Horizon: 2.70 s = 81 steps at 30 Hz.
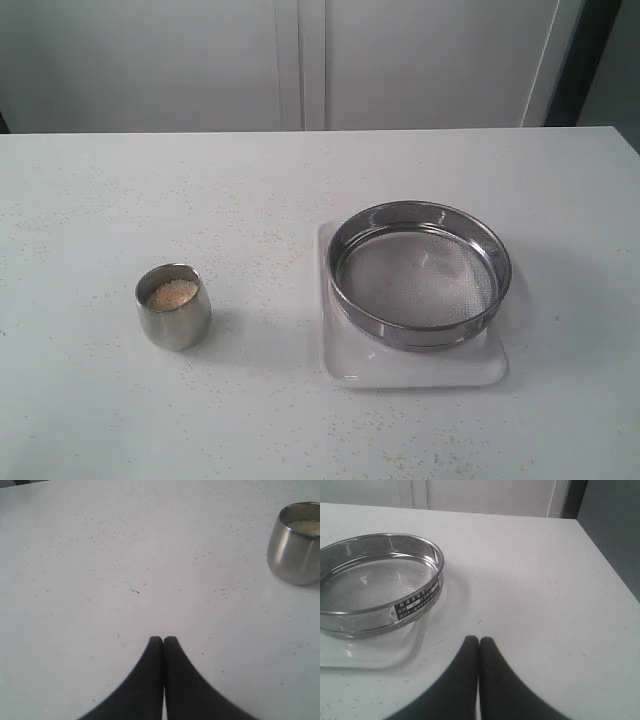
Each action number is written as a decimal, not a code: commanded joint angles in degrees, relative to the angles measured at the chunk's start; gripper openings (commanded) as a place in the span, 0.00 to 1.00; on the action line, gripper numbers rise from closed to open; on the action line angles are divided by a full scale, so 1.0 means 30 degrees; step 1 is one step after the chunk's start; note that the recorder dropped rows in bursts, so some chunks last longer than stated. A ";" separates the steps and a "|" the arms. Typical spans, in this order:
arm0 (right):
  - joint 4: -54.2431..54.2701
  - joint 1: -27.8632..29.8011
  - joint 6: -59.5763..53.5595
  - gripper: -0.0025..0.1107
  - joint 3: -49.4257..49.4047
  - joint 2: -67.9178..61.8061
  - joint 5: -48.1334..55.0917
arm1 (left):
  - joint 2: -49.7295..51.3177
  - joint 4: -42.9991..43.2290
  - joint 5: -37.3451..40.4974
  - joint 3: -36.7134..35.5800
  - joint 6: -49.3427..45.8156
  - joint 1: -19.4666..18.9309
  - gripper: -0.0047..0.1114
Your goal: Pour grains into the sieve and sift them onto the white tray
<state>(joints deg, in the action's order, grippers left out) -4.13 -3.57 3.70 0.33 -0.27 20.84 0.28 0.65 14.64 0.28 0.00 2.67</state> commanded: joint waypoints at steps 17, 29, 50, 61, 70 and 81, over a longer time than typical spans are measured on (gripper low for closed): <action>-0.0119 0.0015 0.0007 0.02 -0.0110 0.0089 -0.0307 | -0.0093 -0.0080 -0.0013 -0.0094 0.0000 -0.0063 0.04; -0.0119 0.0015 0.0007 0.02 -0.0110 0.0089 -0.0307 | -0.0093 -0.0080 -0.2138 -0.0094 0.0000 -0.0063 0.04; -0.0119 0.0015 0.0007 0.02 -0.0110 0.0089 -0.0307 | -0.0093 -0.0080 -0.6008 -0.0094 0.0000 -0.0063 0.04; -0.0080 0.0015 0.0007 0.02 -0.0110 0.0089 -0.0307 | -0.0093 -0.0080 -0.6498 -0.0094 0.0000 -0.0063 0.04; -0.0080 0.0015 0.0007 0.02 -0.0110 0.0089 -0.0307 | -0.0093 -0.0080 -0.8138 -0.0094 0.0000 -0.0063 0.04; -0.0080 0.0015 0.0007 0.02 -0.0110 0.0089 -0.0307 | -0.0093 -0.0999 -0.8974 -0.0094 0.0142 -0.0063 0.04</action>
<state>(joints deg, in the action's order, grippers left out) -4.13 -3.57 3.70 0.33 -0.27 20.84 0.28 0.00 -11.21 0.28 0.00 2.67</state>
